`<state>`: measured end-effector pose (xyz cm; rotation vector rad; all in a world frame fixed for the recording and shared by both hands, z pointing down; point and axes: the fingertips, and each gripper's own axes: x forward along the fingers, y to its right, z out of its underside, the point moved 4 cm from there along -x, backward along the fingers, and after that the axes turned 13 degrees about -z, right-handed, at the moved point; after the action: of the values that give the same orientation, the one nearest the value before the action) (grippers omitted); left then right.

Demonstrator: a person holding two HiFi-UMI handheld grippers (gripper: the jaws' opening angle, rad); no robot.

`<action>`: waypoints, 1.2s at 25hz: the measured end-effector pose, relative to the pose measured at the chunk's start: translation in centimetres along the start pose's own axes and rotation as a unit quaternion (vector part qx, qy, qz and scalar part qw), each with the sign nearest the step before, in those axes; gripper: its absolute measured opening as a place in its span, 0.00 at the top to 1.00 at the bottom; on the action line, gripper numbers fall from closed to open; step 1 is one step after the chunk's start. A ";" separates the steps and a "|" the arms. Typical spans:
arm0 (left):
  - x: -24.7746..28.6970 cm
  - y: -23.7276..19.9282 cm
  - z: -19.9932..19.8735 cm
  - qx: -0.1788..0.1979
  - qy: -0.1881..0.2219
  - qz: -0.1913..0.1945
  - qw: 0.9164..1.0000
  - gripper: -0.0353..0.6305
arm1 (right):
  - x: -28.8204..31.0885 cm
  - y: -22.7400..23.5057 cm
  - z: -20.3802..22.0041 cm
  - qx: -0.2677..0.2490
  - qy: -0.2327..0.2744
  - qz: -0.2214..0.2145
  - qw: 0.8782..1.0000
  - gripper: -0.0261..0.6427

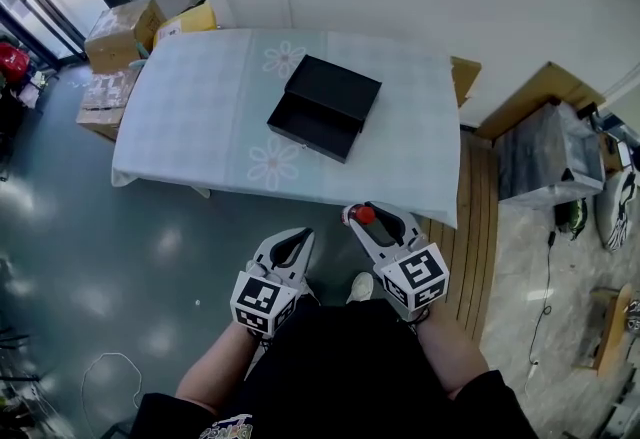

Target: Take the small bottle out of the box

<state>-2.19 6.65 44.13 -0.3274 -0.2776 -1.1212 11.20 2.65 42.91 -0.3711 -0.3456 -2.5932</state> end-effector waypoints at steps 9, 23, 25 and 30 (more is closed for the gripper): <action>0.3 2.8 0.5 -0.009 0.008 -0.029 0.999 0.90 | -1.5 0.8 0.4 -0.021 -0.007 -0.040 0.999 0.72; -0.5 4.5 1.1 -0.007 0.013 -0.041 0.999 0.90 | -2.9 0.1 0.8 -0.030 -0.004 -0.054 0.998 0.72; -0.6 4.6 0.9 -0.005 0.014 -0.039 0.999 0.90 | -3.1 0.1 0.7 -0.030 -0.004 -0.052 0.998 0.72; -0.7 4.8 1.2 -0.004 0.012 -0.036 0.999 0.90 | -3.3 -0.1 1.0 -0.029 -0.004 -0.050 0.998 0.72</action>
<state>1.84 9.60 44.41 -0.3121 -0.2657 -1.1968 14.09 4.49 42.81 -0.3943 -0.3006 -2.7046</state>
